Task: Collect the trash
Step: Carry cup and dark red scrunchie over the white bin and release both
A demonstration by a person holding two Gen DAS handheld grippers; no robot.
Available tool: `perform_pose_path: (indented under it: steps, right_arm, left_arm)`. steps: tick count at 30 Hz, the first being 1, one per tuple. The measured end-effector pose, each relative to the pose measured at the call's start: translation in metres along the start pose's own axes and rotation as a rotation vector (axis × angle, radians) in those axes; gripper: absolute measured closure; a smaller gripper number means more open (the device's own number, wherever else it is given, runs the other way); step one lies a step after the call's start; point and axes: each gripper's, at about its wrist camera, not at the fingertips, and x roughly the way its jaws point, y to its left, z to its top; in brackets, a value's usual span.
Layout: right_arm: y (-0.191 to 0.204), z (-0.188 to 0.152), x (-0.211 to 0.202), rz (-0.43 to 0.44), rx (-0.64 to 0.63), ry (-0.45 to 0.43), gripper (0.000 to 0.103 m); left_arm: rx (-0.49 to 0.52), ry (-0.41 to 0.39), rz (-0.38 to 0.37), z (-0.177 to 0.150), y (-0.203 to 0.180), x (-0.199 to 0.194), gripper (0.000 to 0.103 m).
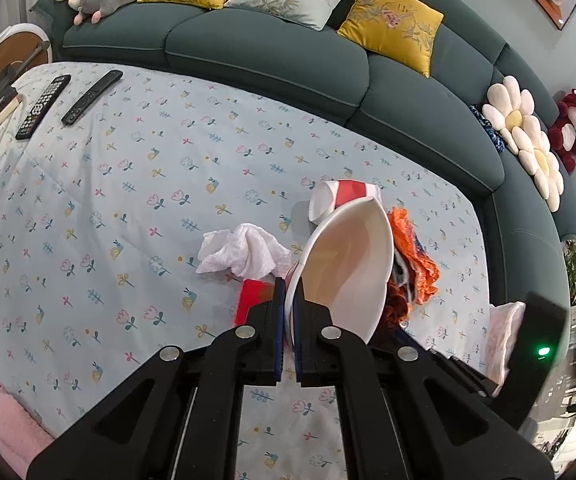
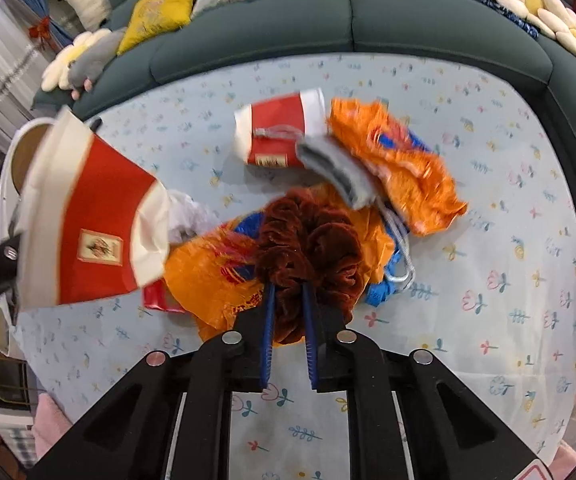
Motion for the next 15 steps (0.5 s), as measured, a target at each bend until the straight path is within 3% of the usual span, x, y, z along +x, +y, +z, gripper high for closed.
perform_pose_path:
  steps: [8,15]
  right_arm:
    - [-0.010,0.013,-0.062,0.022,0.021,-0.121,0.093]
    - [-0.038,0.025,-0.133,0.017,0.054,-0.237,0.093]
  left_arm:
    - [0.039,-0.054,-0.038,0.001,-0.034,-0.033,0.100]
    - [0.120,-0.109,-0.094,0.001,-0.087,-0.068,0.100]
